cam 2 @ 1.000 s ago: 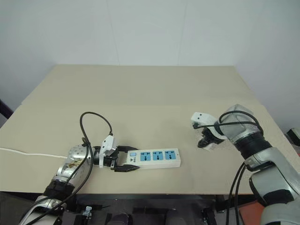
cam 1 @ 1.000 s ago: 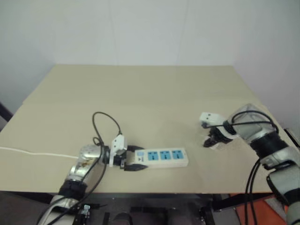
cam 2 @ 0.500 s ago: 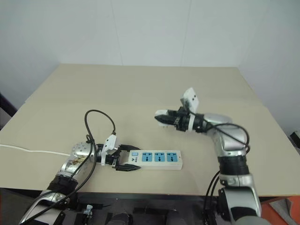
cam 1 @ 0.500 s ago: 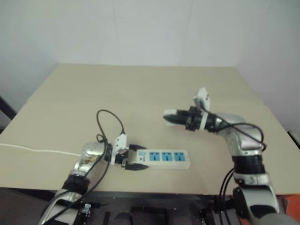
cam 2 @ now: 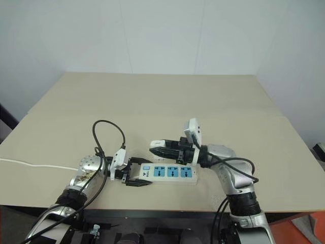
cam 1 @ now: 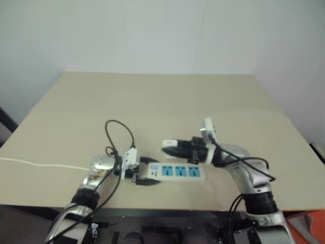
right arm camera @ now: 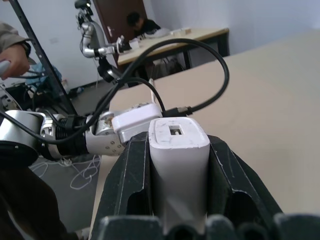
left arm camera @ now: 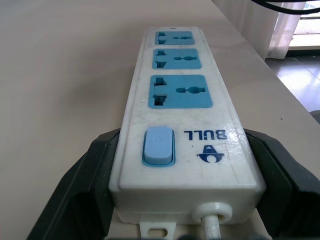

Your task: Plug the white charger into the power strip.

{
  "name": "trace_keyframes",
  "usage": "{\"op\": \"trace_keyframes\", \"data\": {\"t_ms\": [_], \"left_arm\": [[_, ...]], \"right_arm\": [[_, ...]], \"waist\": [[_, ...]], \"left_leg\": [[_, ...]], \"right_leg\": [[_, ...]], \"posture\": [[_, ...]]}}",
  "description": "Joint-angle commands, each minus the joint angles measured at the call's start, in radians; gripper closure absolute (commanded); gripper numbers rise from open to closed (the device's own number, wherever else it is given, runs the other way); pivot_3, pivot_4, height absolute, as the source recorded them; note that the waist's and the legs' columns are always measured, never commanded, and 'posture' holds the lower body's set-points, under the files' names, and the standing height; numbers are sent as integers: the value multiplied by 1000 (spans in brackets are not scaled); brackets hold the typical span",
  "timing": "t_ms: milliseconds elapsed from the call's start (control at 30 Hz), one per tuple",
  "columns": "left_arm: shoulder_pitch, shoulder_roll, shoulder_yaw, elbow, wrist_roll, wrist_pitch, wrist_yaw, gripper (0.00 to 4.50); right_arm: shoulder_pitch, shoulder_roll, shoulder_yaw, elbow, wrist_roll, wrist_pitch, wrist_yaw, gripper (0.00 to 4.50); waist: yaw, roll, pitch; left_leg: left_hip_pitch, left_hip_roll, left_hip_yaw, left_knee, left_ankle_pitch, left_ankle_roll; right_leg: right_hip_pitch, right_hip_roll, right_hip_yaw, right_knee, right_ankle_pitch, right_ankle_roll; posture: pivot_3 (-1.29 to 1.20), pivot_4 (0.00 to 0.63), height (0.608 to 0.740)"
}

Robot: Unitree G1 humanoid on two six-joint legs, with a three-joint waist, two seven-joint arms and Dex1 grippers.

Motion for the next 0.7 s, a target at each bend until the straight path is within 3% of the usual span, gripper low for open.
{"op": "trace_keyframes", "data": {"t_ms": [33, 700], "left_arm": [[10, 1, -32, 11, 25, 9, -24, 1216], [22, 15, -39, -28, 24, 60, -32, 1216]], "right_arm": [[5, 24, 30, 18, -29, -98, -9, 3405], [59, 18, 107, 139, -120, -298, 14, 3405]], "waist": [[0, 0, 0], [0, 0, 0]], "left_leg": [[0, 0, 0, 0, 0, 0], [0, 0, 0, -1, 0, 0]], "right_leg": [[0, 0, 0, 0, 0, 0], [0, 0, 0, -1, 0, 0]], "posture": [[0, 150, 740], [0, 150, 740]]}}
